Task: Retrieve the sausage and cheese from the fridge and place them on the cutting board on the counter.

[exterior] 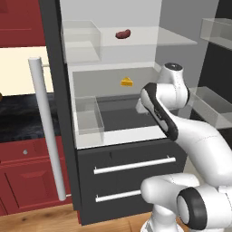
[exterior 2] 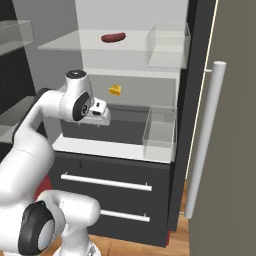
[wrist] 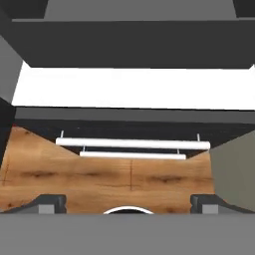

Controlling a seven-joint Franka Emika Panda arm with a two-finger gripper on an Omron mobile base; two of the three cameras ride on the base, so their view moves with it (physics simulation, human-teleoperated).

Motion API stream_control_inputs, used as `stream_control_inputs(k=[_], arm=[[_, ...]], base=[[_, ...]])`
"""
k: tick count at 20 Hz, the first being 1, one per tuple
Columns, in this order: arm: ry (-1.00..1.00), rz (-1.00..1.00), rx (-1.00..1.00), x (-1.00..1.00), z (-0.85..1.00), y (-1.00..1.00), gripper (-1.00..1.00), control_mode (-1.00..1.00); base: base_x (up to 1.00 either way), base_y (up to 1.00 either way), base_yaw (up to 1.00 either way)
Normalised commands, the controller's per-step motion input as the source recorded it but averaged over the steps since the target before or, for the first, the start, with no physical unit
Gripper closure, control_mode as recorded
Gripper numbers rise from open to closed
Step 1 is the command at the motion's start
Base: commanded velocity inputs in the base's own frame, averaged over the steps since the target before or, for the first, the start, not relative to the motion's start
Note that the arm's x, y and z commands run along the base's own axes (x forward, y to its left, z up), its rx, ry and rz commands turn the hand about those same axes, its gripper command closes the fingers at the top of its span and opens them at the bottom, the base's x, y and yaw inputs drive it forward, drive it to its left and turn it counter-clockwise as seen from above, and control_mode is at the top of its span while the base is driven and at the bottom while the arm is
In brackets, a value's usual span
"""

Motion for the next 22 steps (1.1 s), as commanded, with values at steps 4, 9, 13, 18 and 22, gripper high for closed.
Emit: stream_control_inputs(k=[4,9,13,18,22], arm=[[-0.12,-0.12,-0.12,-0.64,0.57,-0.32,-1.0,-1.0],[-0.1,-0.1,-0.04,-0.63,0.62,-0.14,-1.0,-1.0],[-0.19,0.04,0.0,-0.62,0.41,0.0,-1.0,-1.0],[-0.18,0.03,-0.03,-0.84,0.6,0.0,-1.0,-1.0],[-0.07,0.03,-0.06,-0.7,0.54,0.0,-1.0,-1.0]], base=[[0.0,0.0,0.0],[0.0,0.0,0.0],[0.0,0.0,0.0],[0.0,0.0,0.0],[0.0,0.0,0.0]])
